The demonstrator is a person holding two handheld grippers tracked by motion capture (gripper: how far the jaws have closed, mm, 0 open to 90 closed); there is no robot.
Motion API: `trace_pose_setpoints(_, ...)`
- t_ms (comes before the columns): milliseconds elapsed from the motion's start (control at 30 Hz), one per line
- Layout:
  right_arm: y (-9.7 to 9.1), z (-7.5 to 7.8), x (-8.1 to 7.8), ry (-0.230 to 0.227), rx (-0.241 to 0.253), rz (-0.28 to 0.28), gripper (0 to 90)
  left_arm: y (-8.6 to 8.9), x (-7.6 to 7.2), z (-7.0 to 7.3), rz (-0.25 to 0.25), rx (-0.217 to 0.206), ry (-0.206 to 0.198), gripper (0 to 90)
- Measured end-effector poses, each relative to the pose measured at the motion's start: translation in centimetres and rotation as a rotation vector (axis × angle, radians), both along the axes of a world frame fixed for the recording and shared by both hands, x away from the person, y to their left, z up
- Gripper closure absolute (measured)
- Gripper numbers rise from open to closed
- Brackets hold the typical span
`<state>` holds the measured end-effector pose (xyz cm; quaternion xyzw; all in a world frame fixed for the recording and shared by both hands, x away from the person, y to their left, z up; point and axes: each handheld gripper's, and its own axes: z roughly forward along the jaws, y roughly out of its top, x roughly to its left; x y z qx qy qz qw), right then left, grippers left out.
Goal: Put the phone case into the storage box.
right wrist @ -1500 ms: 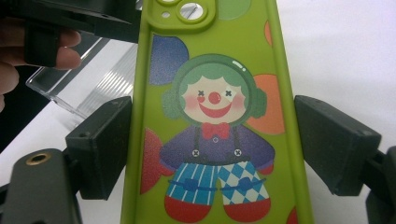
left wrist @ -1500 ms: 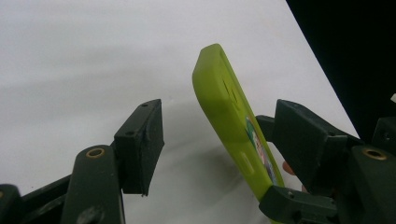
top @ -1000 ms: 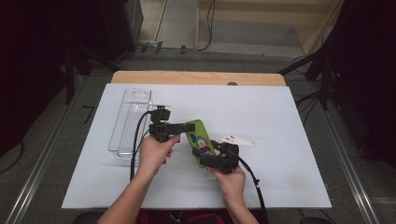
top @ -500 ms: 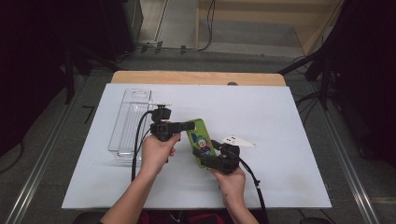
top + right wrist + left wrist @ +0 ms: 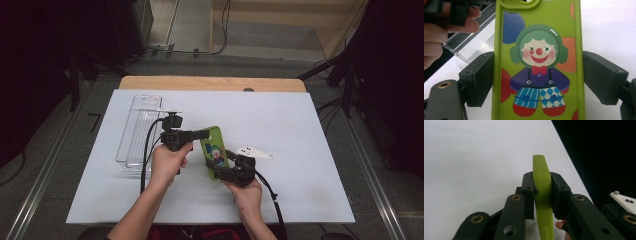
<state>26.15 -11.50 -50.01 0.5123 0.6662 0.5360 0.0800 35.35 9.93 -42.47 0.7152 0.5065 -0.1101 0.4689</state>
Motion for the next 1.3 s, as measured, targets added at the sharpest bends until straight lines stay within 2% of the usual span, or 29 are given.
trace_pose_setpoints(333, -0.1, 0.2, 0.2, -0.008, -0.022, 0.025, 13.4, 0.2, 0.1, 0.0, -0.01, -0.053, 0.028, 77.5)
trace_pose_setpoints(500, -0.2, 0.3, 0.5, -0.004, -0.02, 0.052, 12.2, 0.2, -0.1, 0.2, -0.019, -0.053, 0.021, 77.6)
trace_pose_setpoints(600, -0.4, 0.3, 0.6, 0.003, -0.012, 0.064, 7.6, 0.2, -0.1, 0.4, -0.022, -0.053, 0.016, 77.5)
trace_pose_setpoints(633, -0.4, 0.3, 0.7, 0.007, -0.016, 0.069, 1.3, 0.2, -0.1, 0.4, -0.026, -0.048, 0.014, 77.6)
trace_pose_setpoints(667, -0.4, 0.3, 0.8, 0.01, -0.021, 0.063, 0.0, 0.2, -0.2, 0.5, -0.024, -0.049, 0.011, 77.6)
trace_pose_setpoints(867, -0.5, 0.4, 1.0, 0.027, -0.038, 0.091, 0.0, 0.2, -0.2, 0.6, -0.026, -0.045, 0.006, 77.5)
trace_pose_setpoints(1000, -0.5, 0.4, 1.0, 0.038, -0.047, 0.11, 0.0, 0.2, -0.2, 0.7, -0.026, -0.03, -0.013, 77.5)
trace_pose_setpoints(1133, -0.5, 0.5, 1.1, 0.022, -0.043, 0.112, 0.0, 0.1, -0.4, 1.0, -0.031, -0.008, -0.052, 77.5)
trace_pose_setpoints(1300, -0.8, 1.1, 1.4, 0.047, -0.071, 0.138, 0.0, -0.1, -0.5, 1.5, -0.037, 0.01, -0.095, 77.5)
